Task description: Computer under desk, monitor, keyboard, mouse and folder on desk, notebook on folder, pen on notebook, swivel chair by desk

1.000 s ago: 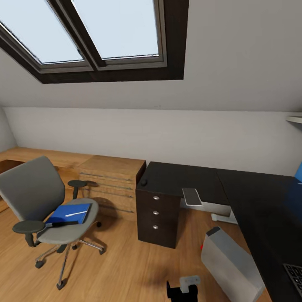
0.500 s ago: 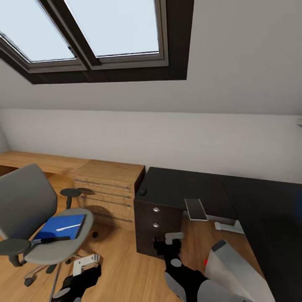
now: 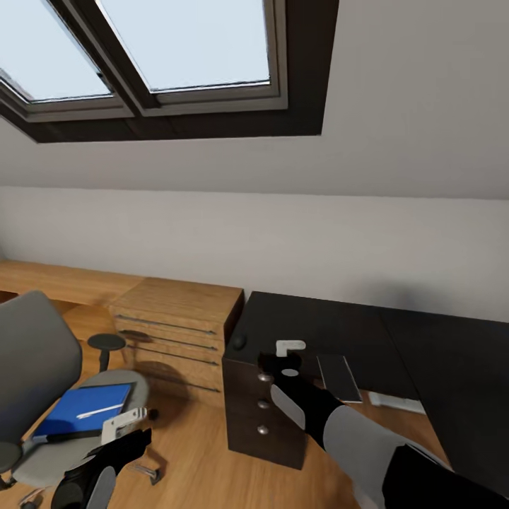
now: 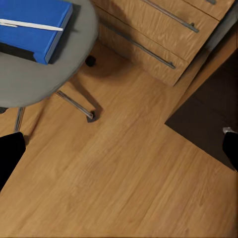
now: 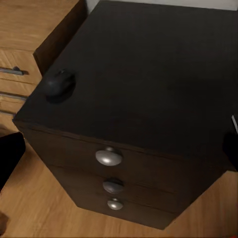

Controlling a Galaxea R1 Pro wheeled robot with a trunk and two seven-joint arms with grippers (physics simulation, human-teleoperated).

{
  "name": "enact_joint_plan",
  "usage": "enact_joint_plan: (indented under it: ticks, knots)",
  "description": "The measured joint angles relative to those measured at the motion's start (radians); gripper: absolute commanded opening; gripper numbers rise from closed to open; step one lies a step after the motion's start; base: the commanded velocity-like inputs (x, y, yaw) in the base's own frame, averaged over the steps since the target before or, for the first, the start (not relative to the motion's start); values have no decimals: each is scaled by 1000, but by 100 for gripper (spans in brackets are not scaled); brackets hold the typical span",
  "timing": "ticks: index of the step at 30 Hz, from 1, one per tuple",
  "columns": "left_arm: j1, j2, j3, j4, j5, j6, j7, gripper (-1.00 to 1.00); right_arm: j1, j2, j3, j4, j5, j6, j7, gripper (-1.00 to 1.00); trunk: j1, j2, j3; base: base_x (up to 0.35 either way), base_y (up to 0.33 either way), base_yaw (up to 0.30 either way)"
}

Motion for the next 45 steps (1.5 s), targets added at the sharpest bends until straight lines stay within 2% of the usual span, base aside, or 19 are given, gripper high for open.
enact_joint_plan:
  ticks: [3,9,21,28,40,45]
  knots:
    - [0,-1,-12,-1,-1,0,1,100,0,4,3,-2,0,0,0,100,0,0,0,332,0,-41]
    - [0,1,-12,-6,-1,0,0,100,2,4,5,-2,0,0,1,100,0,0,-2,332,0,-27]
    - [0,0,-11,-7,0,1,1,100,5,8,7,1,-2,1,2,100,0,0,-2,283,111,259]
    - [0,-1,-14,-6,0,2,1,100,5,10,8,2,-2,1,-1,100,0,0,-5,43,26,220]
    - [0,-1,-14,-6,0,2,1,100,5,9,7,14,5,1,3,100,0,0,-6,235,1,21]
    - [0,-1,-14,-6,0,1,1,100,5,10,11,64,12,3,4,100,0,0,-6,299,0,0]
